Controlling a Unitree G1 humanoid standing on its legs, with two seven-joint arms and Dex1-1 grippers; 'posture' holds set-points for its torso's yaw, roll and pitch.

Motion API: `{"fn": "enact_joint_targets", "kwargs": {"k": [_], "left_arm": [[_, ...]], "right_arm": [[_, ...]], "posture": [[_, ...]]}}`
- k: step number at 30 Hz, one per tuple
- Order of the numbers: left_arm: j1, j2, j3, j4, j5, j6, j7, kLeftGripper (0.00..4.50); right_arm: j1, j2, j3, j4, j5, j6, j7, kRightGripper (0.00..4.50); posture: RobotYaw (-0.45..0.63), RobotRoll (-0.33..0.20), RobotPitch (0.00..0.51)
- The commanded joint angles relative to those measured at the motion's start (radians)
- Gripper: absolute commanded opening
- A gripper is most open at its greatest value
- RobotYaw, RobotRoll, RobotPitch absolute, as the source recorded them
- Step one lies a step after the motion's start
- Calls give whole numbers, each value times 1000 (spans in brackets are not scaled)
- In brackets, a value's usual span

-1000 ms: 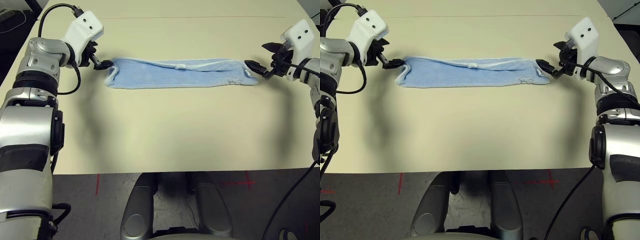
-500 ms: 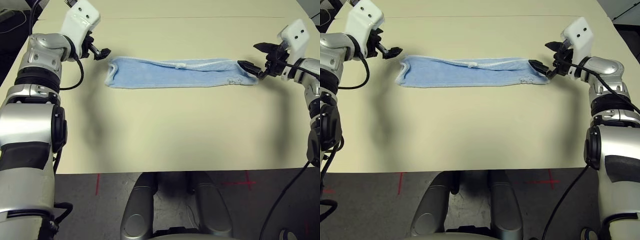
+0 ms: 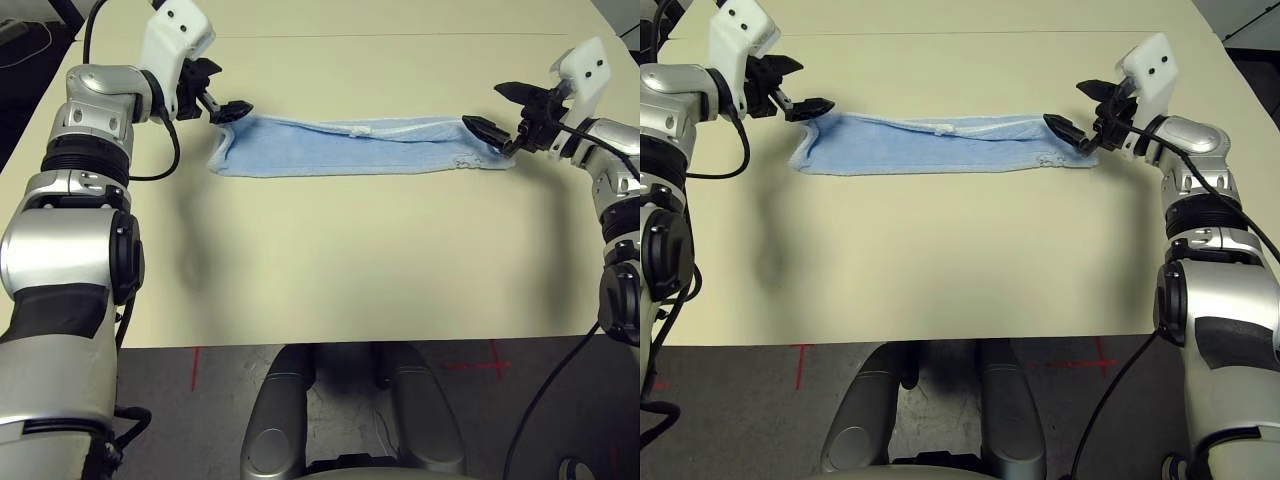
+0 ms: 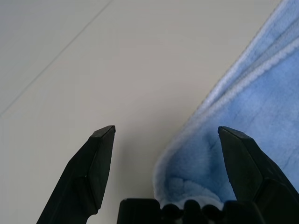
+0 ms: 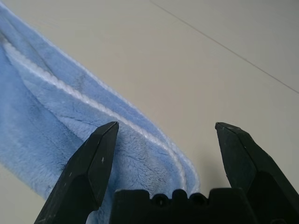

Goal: Fold the towel and set it aside.

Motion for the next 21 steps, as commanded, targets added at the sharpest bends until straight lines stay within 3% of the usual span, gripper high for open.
{"fn": "enact_joint_targets", "kwargs": {"k": [1, 11, 21], "left_arm": [[20, -3, -10, -9, 3, -1, 3, 4464], [18, -12, -13, -9, 5, -2, 6, 4464], [30, -9, -12, -15, 1, 1, -2, 4464]], "right_arm": [[12, 7, 35, 3, -44, 29, -62, 4500], [-49, 28, 99, 83, -133, 79, -212, 4500], [-87, 59, 67, 145, -126, 76, -385, 4500]], "posture": [[43, 0, 315], [43, 0, 316], [34, 0, 324]]}}
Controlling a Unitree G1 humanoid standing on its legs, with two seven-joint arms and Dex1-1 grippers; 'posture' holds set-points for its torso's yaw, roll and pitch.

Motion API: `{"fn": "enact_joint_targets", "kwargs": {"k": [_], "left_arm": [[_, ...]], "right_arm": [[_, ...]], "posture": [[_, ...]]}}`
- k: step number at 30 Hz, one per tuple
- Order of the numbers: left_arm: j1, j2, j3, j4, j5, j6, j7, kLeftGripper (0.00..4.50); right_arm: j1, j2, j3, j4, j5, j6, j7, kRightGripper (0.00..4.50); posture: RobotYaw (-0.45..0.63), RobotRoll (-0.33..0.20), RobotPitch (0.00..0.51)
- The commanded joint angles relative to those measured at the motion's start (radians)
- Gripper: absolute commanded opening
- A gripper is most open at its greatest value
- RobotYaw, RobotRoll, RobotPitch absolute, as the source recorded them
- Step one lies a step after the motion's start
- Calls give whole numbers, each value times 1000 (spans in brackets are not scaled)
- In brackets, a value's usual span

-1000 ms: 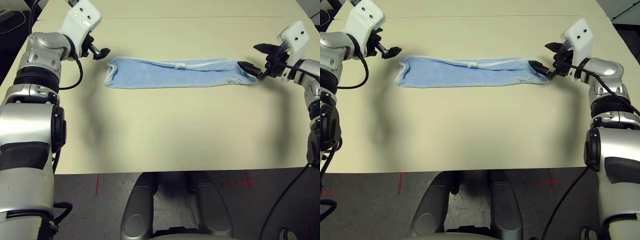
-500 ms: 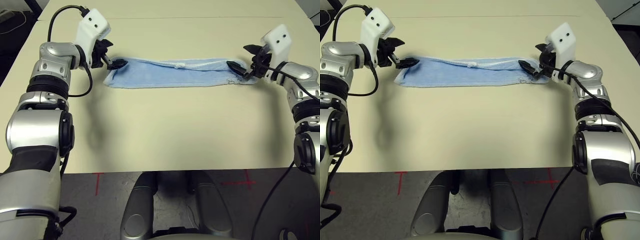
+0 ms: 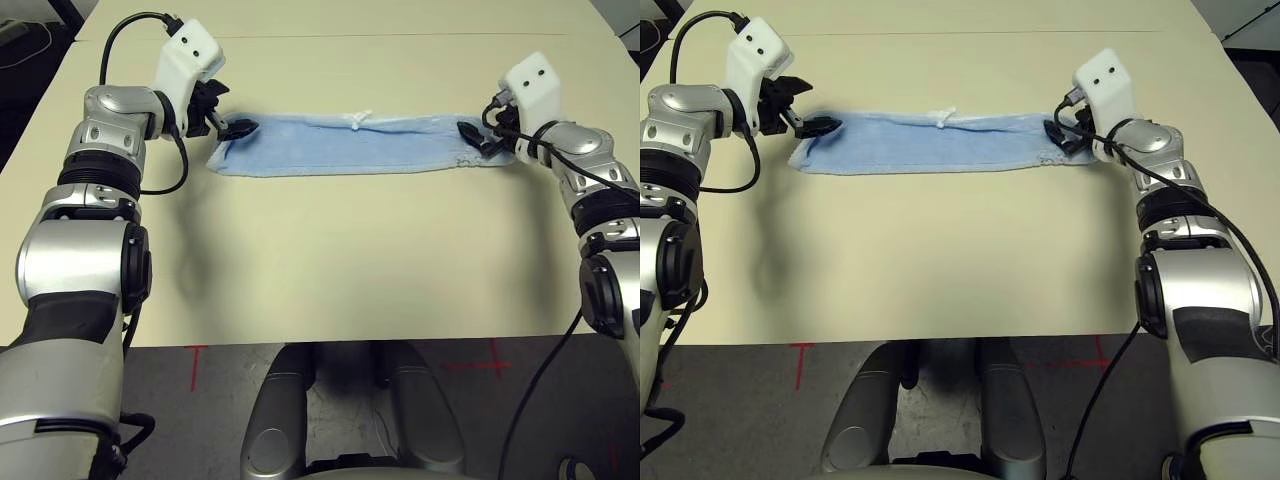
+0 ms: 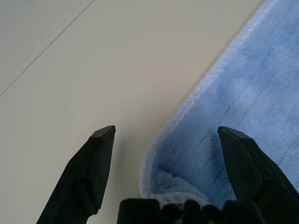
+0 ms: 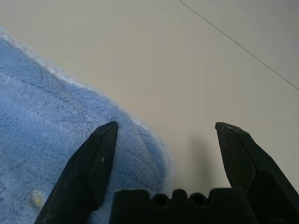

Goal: Fold the towel and set it aside.

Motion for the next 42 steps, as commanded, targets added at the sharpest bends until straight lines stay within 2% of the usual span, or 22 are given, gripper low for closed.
{"fn": "enact_joint_targets", "kwargs": {"k": [1, 5, 8, 12, 17, 22, 25, 29, 38, 42], "left_arm": [[19, 5, -10, -13, 1, 2, -10, 4464], [25, 1, -7, -14, -4, 12, -13, 4464], [34, 1, 16, -18, -31, 27, -24, 4464], [58, -2, 76, -44, -109, 60, -71, 4464], [151, -36, 191, -180, -293, 177, -209, 4464], [276, -48, 209, -343, -372, 239, -268, 4464], [331, -52, 191, -410, -381, 220, -284, 4464], [381, -31, 136, -436, -341, 132, -331, 4464], [387, 10, 88, -395, -325, 39, -405, 4464], [404, 15, 74, -419, -324, 51, -400, 4464]], "right_arm": [[-2, 8, -20, 28, 10, 1, -44, 4500], [2, 10, -44, 18, 34, -13, -40, 4500], [13, 6, -114, -14, 135, -42, 96, 4500], [59, -23, -182, -68, 224, -62, 236, 4500], [175, -59, -290, -211, 403, 74, 438, 4500], [292, -81, -314, -330, 463, 152, 504, 4500], [341, -88, -311, -384, 476, 171, 522, 4500], [392, -103, -304, -429, 475, 175, 542, 4500], [444, -165, -296, -398, 475, 166, 649, 4500], [444, -188, -286, -398, 499, 320, 690, 4500]], "posture": [[31, 0, 324], [28, 0, 323], [26, 0, 321], [23, 0, 316], [23, 0, 312], [23, 0, 310], [23, 0, 307], [22, 0, 303], [11, 0, 304], [11, 0, 305]]}}
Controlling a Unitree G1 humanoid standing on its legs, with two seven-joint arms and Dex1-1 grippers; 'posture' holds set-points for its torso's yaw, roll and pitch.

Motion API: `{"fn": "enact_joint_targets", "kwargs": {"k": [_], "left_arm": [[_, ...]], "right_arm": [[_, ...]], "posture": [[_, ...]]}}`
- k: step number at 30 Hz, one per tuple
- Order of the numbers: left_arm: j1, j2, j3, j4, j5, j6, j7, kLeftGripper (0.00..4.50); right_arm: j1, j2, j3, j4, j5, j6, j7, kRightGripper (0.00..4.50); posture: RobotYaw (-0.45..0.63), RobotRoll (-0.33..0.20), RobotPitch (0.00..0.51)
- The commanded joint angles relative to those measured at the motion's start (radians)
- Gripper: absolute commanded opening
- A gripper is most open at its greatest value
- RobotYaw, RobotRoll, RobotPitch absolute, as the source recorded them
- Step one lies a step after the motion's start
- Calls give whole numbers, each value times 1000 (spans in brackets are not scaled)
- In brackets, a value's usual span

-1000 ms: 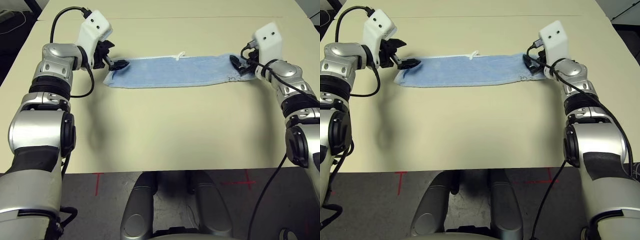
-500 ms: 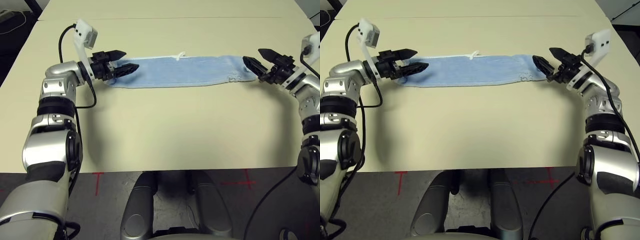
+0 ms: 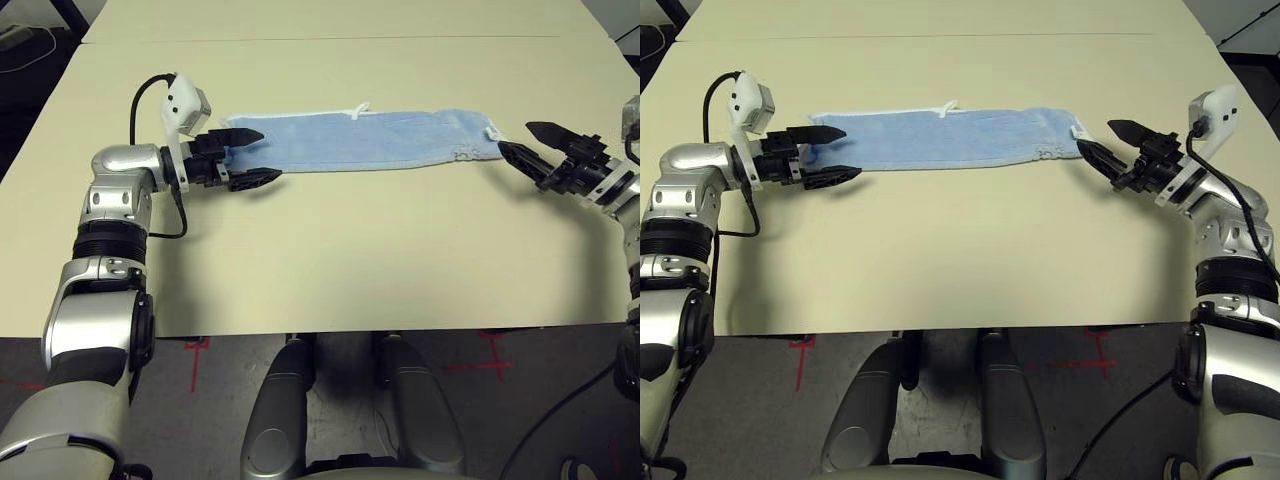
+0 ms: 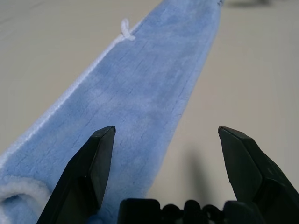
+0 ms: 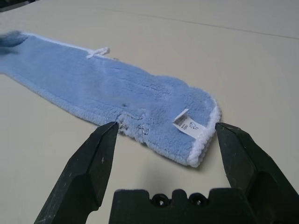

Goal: Fold the towel and set it aside.

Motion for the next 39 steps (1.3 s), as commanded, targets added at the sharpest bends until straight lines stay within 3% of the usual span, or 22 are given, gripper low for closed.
{"fn": "enact_joint_targets", "kwargs": {"k": [1, 8, 15, 23, 31, 39], "left_arm": [[29, 7, -14, -26, 8, 16, 6, 4464], [84, 11, -11, -110, -16, 56, 9, 4464], [71, 14, -8, -96, -13, 20, 9, 4464], [59, 3, 1, -100, -31, 47, 32, 4464], [40, -6, 1, -111, -41, 71, 40, 4464], [43, -6, -4, -135, -49, 90, 41, 4464]], "right_arm": [[24, -21, 5, 8, 25, 144, 18, 4500], [86, 47, -119, -153, 185, 444, -160, 4500], [165, 116, -203, -312, 306, 618, -331, 4500], [138, 151, -279, -362, 432, 805, -505, 4500], [114, 183, -279, -361, 482, 897, -605, 4500], [53, 223, -286, -277, 457, 776, -644, 4500]], "posture": [[11, 0, 305], [15, 0, 304], [13, 0, 303], [15, 0, 304], [19, 0, 306], [25, 0, 306]]}}
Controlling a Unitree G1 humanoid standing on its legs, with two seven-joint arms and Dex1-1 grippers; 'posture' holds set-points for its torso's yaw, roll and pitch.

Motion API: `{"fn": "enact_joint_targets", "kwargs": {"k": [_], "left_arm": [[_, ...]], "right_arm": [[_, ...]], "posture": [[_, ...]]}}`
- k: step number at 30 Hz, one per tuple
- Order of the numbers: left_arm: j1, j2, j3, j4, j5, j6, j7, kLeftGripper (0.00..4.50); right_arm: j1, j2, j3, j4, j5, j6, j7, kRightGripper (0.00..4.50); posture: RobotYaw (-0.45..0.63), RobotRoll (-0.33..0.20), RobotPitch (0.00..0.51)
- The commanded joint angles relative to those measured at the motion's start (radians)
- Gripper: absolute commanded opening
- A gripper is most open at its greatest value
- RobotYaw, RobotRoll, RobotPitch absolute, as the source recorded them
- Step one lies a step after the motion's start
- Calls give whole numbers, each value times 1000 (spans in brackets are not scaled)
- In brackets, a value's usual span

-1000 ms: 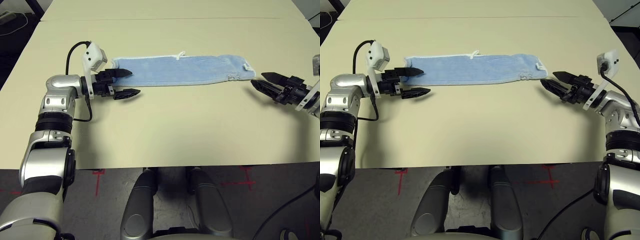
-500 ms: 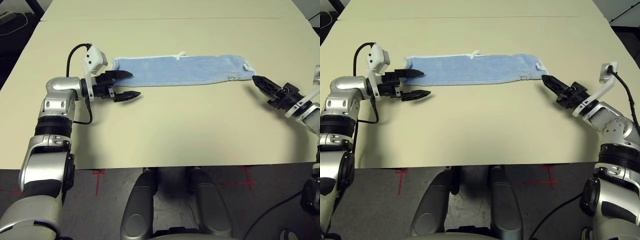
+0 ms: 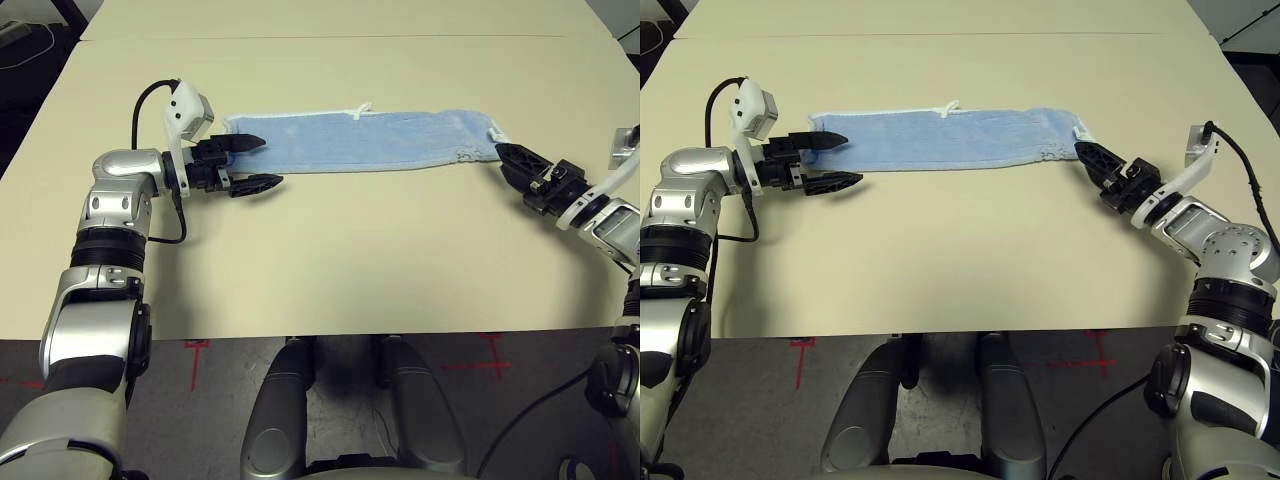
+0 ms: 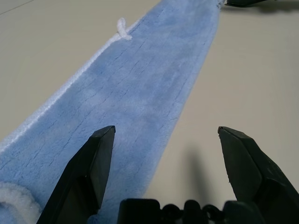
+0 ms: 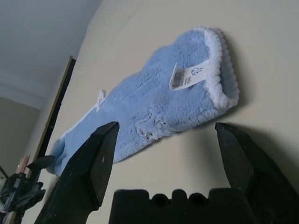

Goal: Fold the towel and set it aside.

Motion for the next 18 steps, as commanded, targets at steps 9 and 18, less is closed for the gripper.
{"fn": "enact_joint_targets", "kwargs": {"k": [9, 18], "left_arm": [[11, 5, -7, -51, -8, 30, 0, 4464], [10, 9, -11, -53, -2, 36, -4, 4500]], "right_arm": [[-86, 15, 3, 180, -60, -158, -24, 4500], [-73, 2, 1, 167, -52, -132, -22, 1971]], "posture": [[28, 0, 307], [23, 0, 304]]}}
